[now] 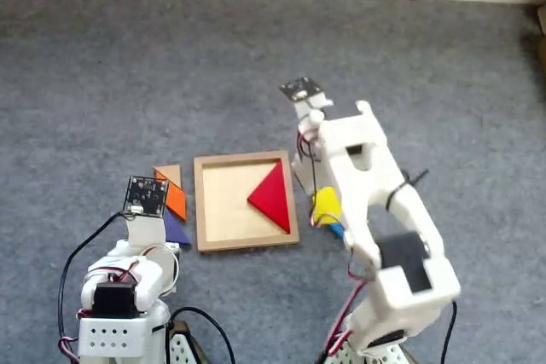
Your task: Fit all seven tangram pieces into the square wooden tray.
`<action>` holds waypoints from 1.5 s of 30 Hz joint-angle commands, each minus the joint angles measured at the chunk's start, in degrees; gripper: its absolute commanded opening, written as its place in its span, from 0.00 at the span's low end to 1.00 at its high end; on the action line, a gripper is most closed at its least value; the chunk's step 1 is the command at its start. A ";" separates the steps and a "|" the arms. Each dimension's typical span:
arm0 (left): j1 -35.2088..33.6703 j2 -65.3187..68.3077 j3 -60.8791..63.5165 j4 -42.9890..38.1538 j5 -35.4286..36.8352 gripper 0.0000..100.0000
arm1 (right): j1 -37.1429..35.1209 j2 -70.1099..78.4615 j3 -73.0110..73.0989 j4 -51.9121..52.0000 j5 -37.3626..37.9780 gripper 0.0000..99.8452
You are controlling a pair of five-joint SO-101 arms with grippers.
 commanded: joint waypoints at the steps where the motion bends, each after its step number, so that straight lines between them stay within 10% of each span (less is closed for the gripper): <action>1: 0.04 -2.68 1.19 0.18 0.26 0.07 | 0.48 -8.92 5.58 -2.07 0.53 0.25; 45: 0.04 -2.68 1.19 0.18 0.26 0.07 | -0.40 2.24 11.12 -5.23 6.51 0.27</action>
